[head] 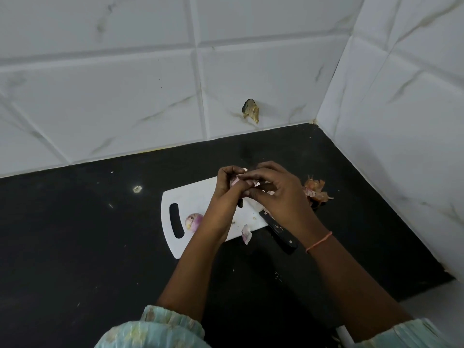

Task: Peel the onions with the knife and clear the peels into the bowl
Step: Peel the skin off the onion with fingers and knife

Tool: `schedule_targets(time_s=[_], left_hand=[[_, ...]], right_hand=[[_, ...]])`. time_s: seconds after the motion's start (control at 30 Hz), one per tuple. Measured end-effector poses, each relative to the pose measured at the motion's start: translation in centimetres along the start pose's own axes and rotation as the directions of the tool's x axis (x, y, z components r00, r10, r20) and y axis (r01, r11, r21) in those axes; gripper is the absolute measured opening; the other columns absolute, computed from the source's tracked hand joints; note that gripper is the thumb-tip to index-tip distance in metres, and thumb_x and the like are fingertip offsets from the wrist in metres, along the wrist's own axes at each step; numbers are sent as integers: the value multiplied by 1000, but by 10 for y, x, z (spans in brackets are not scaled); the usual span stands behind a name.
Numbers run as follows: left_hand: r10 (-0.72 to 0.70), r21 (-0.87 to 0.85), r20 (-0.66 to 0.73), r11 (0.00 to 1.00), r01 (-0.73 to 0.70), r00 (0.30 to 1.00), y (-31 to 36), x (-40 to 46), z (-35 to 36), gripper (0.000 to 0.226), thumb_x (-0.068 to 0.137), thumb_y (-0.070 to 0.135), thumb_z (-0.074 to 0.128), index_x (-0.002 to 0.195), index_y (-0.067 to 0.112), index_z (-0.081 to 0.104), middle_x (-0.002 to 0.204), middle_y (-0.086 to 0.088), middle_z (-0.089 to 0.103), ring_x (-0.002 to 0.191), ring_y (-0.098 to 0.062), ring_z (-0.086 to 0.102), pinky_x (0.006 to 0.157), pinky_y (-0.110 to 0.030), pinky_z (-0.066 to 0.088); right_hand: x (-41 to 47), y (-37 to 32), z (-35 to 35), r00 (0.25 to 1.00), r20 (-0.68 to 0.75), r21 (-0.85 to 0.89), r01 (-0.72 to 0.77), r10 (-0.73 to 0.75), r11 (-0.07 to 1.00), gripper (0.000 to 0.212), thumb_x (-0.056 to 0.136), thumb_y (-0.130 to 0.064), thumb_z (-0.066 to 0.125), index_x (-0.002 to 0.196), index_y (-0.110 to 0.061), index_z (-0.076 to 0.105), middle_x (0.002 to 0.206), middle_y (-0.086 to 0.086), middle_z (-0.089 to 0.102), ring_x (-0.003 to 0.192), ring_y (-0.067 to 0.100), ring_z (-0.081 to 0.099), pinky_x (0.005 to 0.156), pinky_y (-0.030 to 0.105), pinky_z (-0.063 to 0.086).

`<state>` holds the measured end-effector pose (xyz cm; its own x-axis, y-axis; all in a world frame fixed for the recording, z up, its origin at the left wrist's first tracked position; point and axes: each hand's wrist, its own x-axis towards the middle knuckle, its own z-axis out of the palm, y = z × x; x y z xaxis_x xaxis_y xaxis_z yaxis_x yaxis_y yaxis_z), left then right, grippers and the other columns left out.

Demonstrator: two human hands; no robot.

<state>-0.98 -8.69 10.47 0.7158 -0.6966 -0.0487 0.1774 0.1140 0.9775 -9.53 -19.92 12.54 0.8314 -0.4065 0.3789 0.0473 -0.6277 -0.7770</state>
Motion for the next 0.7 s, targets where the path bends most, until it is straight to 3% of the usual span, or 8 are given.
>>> schedule_targets(time_s=[0.13,0.4,0.47,0.6,0.7], left_hand=[[-30,-9,-48,1000,30,998,-1,6,-3,22,78,26,53,100,23,54,96,8,66,75,-8,56,61,-25,40],[-49,-48,-99,998,44,994,1,6,1,26,74,24,44,98,23,54,108,-2,61,81,-11,54,61,-26,38],[-45,-135,-105,990,31,993,0,5,2,27,75,21,43,99,19,53,108,-5,60,83,-15,53,60,-26,37],[-106,-444,-94,894,53,990,4,3,1,17,85,12,43,98,13,54,100,-10,58,76,-19,53,56,-27,38],[-166,-571,-70,815,97,984,7,2,-1,20,96,8,36,98,12,55,93,-9,63,71,-22,53,58,-28,39]], right_hand=[[3,1,-1,996,-87,6,-21,22,1000,16,82,-12,77,98,-11,77,92,-4,71,87,9,67,79,32,57],[3,3,2,980,-200,-58,-31,19,998,5,86,-7,71,91,-8,73,86,-1,70,80,8,66,74,30,56],[2,3,5,961,-251,15,-118,118,993,5,84,-7,73,88,-10,72,83,-2,71,78,9,68,74,31,57],[3,8,1,855,-282,419,-297,434,858,10,82,-5,75,77,-7,68,75,8,73,74,23,74,72,39,60],[2,24,-8,783,-368,343,-386,501,856,12,81,-5,77,79,-5,65,76,6,72,74,19,73,68,27,59]])
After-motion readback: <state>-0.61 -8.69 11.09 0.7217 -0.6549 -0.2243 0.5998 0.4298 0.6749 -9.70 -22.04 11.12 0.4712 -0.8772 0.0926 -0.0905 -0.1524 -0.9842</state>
